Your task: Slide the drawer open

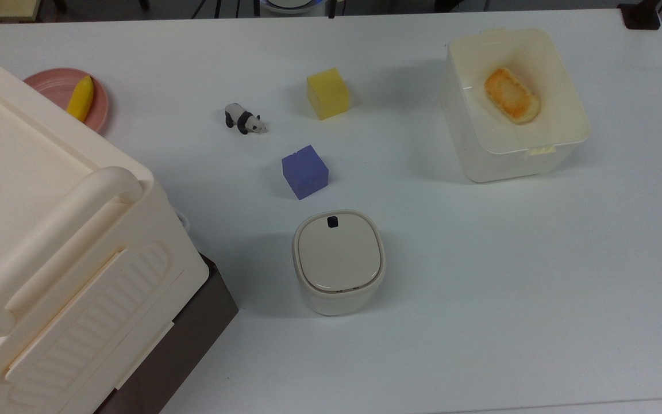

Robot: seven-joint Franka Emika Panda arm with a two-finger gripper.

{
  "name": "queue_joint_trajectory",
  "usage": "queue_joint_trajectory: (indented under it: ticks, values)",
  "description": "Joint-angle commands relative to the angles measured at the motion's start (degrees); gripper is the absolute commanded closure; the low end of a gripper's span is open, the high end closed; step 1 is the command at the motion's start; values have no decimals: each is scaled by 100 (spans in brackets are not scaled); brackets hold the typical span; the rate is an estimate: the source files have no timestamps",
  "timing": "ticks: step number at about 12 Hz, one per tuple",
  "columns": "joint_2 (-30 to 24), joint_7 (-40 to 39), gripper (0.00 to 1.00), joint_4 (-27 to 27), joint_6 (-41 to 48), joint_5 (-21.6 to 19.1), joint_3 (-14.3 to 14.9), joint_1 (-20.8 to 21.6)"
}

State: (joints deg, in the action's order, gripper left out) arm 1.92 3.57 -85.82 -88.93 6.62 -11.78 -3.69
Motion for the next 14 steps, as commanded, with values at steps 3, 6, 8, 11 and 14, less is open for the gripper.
queue_joint_trajectory:
  ticks: [3,6,8,11,14]
  values:
    - [-52,3,0,-101,-10,76,9,17]
    - [-52,3,0,-101,-10,76,9,26]
    - [-43,12,0,-93,-10,76,17,26]
    - [-52,12,0,-84,-10,76,9,26]
    - [-78,21,0,-84,-37,67,9,17]
